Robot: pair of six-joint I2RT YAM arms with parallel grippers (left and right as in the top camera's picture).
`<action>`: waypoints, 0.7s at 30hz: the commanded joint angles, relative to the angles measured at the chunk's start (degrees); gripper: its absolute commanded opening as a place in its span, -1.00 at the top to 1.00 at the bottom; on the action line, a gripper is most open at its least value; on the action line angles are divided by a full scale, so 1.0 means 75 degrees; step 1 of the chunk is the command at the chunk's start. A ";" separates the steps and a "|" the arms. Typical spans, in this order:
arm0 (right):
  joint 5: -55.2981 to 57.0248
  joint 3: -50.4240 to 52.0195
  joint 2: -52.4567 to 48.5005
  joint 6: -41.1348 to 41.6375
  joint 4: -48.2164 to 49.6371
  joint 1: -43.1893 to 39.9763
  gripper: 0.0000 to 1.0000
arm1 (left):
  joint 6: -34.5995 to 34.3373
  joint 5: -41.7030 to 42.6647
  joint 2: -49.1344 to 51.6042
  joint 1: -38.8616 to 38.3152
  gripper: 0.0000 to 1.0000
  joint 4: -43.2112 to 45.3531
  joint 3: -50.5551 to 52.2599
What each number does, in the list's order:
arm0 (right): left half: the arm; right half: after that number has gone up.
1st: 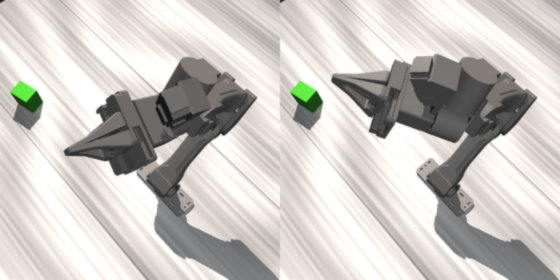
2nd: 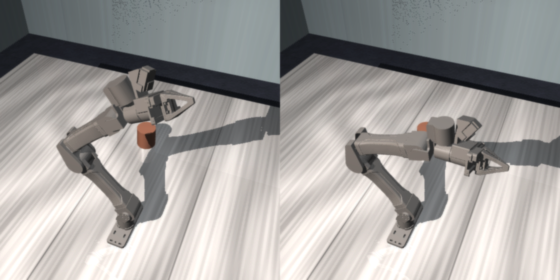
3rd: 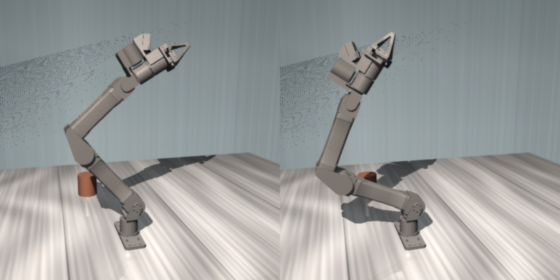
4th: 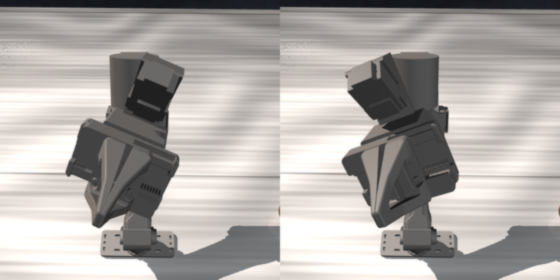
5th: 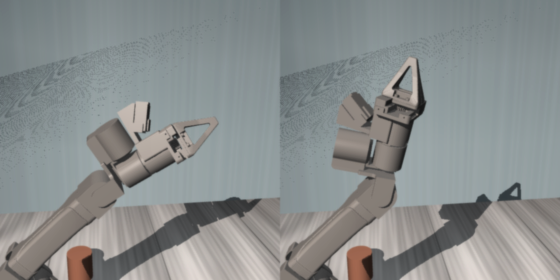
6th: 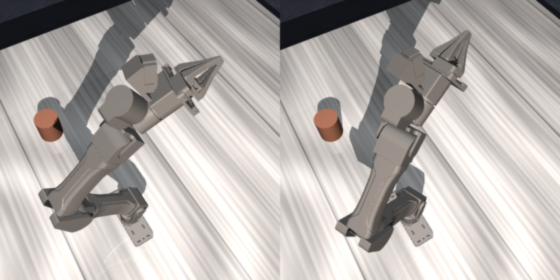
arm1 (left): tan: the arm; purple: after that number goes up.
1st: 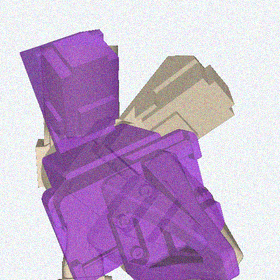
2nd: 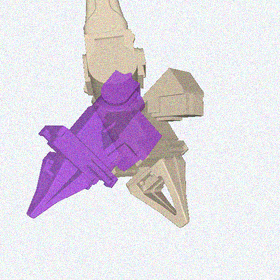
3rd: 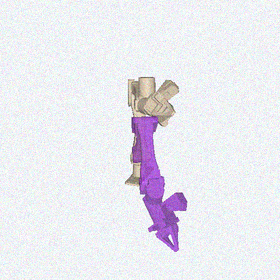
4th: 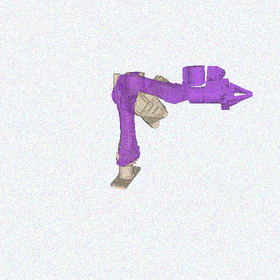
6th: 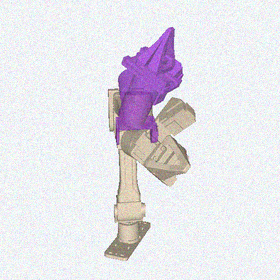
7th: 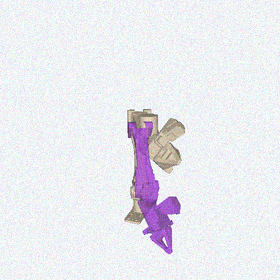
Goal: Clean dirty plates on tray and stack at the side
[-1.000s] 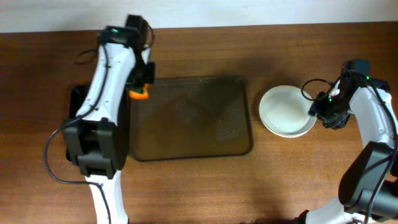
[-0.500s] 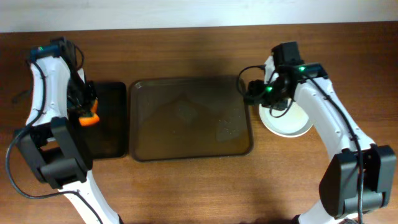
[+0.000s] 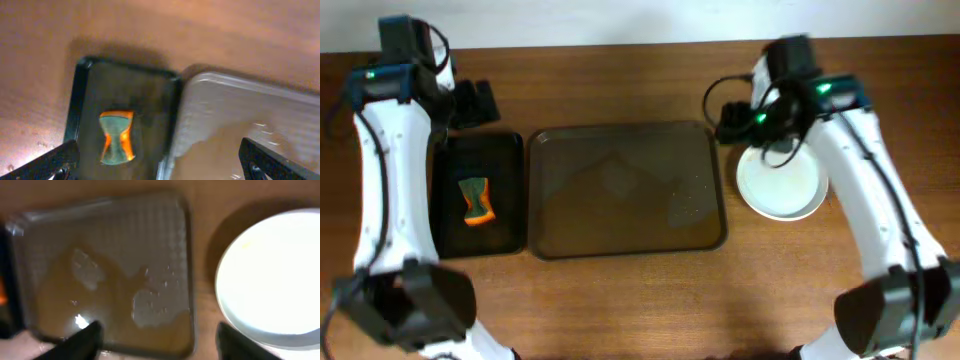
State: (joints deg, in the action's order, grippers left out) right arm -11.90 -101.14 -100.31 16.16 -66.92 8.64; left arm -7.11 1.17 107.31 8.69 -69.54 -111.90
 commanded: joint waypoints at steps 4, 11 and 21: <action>0.0221 -0.4293 0.1276 -0.0525 -0.1763 -0.0568 -0.97 | 0.0038 0.0192 -0.0653 -0.0402 -0.99 -0.0020 -0.0117; 0.0221 -0.4680 0.1545 -0.0522 -0.1772 -0.0562 -0.97 | 0.0038 0.0192 -0.0653 -0.0402 -1.00 -0.0020 -0.0117; 0.1338 -0.0918 0.3363 -0.0560 -0.0169 -0.0927 -0.97 | 0.0038 0.0192 -0.0653 -0.0402 -0.99 -0.0020 -0.0117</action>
State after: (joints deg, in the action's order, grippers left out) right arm -3.90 -118.80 -81.93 12.69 -72.95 3.29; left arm -7.11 2.17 102.10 5.52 -69.65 -112.99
